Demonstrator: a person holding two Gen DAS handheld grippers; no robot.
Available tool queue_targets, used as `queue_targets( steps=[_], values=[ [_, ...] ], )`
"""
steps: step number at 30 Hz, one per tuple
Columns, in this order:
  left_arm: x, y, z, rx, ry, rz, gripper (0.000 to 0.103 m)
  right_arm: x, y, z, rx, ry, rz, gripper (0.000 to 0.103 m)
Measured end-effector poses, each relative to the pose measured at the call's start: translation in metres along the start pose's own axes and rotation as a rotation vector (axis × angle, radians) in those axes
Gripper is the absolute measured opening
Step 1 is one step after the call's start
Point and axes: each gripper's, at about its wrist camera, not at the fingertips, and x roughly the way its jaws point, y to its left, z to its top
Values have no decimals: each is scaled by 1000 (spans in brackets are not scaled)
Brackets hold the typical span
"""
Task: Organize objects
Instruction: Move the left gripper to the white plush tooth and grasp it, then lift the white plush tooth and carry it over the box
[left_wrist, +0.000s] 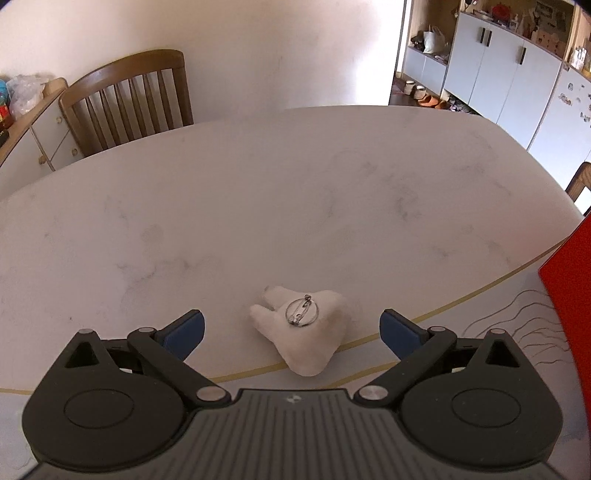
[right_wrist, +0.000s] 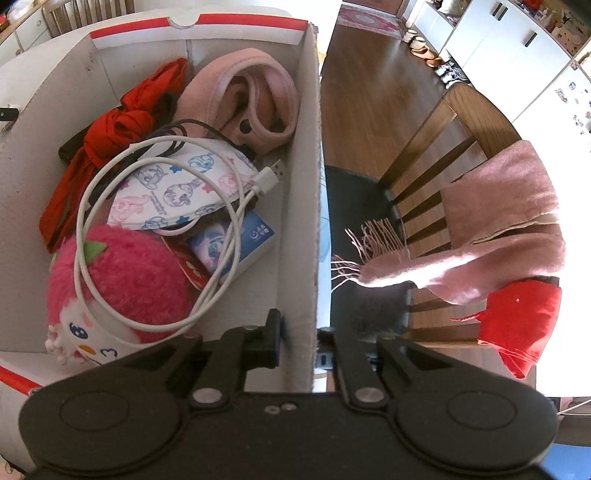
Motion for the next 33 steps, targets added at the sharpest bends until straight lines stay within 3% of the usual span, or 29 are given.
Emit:
queue_targets(
  steps=[1,5,7,18,33],
  values=[
    [1,1,-1,-2,-4,2,100,0,0,0,2,0,-1,9],
    [5,1,-3,-5,9,-7,69,-1,2,1,3,3,-5,9],
    [4,-1,-5,-2,1,-7,61,-1,2,1,6,3,-4,10],
    [-17,-8,-6,-20,1,-41,54,-1,1,1,6,3,-4,10],
    [-116,-74,-14,92,-19,-157,54,0,-3,-1,-5,-20,17,8]
  ],
)
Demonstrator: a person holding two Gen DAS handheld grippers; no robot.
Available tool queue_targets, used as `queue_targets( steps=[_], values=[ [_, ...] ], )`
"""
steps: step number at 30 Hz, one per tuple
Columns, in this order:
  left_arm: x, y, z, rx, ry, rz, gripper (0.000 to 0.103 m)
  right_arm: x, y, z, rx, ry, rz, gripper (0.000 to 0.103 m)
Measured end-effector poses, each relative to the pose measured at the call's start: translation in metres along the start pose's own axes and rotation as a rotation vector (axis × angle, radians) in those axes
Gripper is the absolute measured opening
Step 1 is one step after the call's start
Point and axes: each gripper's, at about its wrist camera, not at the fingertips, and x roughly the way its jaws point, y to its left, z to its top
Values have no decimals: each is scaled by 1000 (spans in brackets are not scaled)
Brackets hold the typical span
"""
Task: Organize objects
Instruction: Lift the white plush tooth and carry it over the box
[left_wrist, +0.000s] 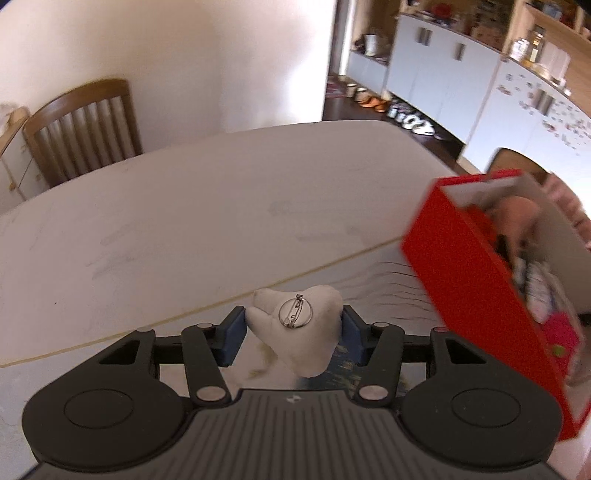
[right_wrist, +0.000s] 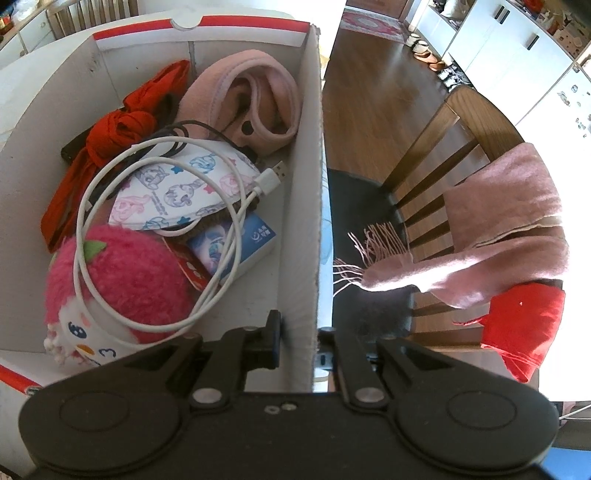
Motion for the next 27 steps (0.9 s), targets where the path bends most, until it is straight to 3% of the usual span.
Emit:
queue_targets(
  steps=[16,27],
  values=[
    [-63,-118,1,182,-38,-152,54,0,-8,-5,-15,-43,47,6],
    [-45,-191,7,261,-39,-208,54,-4,-9,-5,-26,-63,64,6]
  ],
)
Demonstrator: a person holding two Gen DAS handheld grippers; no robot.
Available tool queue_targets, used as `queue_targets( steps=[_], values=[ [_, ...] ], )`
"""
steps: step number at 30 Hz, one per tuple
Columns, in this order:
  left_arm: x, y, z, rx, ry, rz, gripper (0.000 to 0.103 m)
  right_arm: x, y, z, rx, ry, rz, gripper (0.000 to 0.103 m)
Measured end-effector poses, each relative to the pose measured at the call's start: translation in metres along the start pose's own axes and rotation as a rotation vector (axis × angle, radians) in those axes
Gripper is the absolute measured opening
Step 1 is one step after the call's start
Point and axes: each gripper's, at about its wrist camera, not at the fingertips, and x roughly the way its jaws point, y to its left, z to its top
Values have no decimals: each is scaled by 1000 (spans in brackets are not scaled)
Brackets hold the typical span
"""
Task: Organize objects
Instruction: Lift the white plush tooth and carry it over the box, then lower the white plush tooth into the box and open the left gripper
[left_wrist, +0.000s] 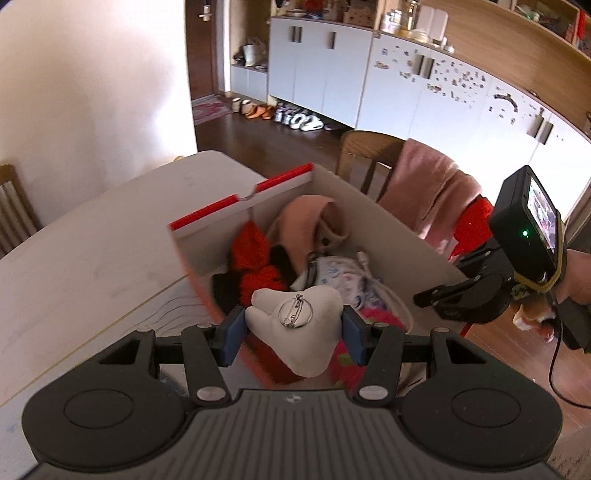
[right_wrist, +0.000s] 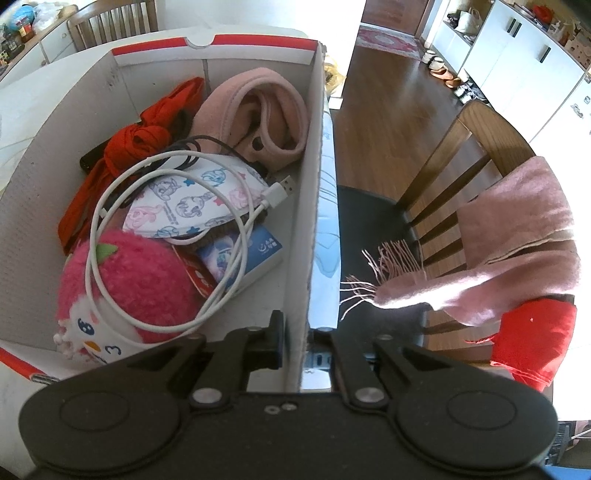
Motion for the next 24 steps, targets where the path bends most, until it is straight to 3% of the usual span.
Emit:
queue_targets(
  steps=[7,24],
  values=[
    [41,-23,13,51,19,41,54,-2,0,0,-4,-9,9,6],
    [115,-14,24,48,128,100,55,-6,-1,-3,-6,-22,25,7]
  ],
)
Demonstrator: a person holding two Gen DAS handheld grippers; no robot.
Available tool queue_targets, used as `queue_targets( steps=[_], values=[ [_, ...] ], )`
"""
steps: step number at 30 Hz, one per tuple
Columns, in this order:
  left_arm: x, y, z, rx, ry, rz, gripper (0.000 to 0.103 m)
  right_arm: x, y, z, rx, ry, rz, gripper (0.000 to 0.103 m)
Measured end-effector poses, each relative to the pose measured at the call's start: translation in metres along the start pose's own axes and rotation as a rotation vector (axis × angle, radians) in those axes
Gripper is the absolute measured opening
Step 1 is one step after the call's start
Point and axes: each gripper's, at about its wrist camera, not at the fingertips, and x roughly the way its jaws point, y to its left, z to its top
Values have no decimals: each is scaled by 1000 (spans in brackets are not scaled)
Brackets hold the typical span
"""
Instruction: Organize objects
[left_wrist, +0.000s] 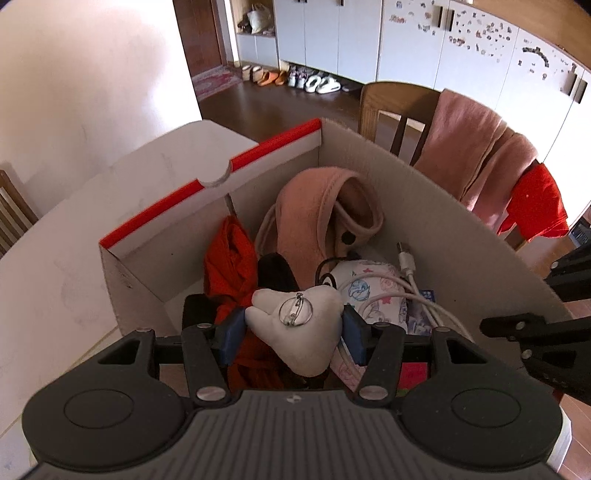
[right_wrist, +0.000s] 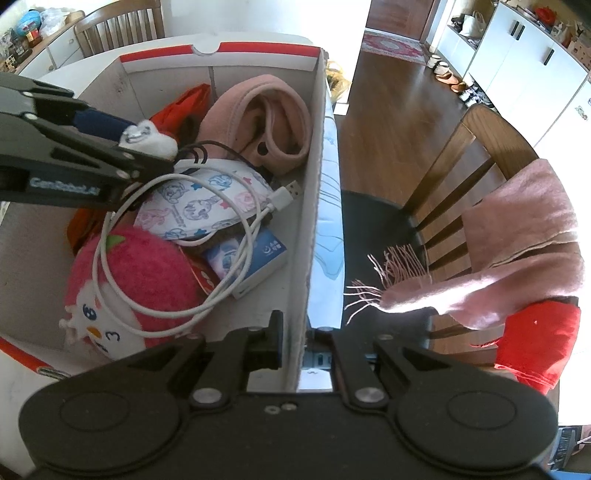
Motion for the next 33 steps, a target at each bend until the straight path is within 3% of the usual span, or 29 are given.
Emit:
queue_targets(
  steps=[7,14,24,33],
  values=[
    [7,1,-3,10,17,1,58,-1,1,0,-5,-1,3,7],
    [2,1,-4,-6,5,-12,79,-2,1,-1,-16,-5,7,7],
    [-32,-1,-9,-52,-53,-13,80,-16,-5,-4,-30,-40,14,11],
    [-80,-12,-28,-93,-149,-14,80,-61,-6,-13,-61,-157,35,13]
  ],
)
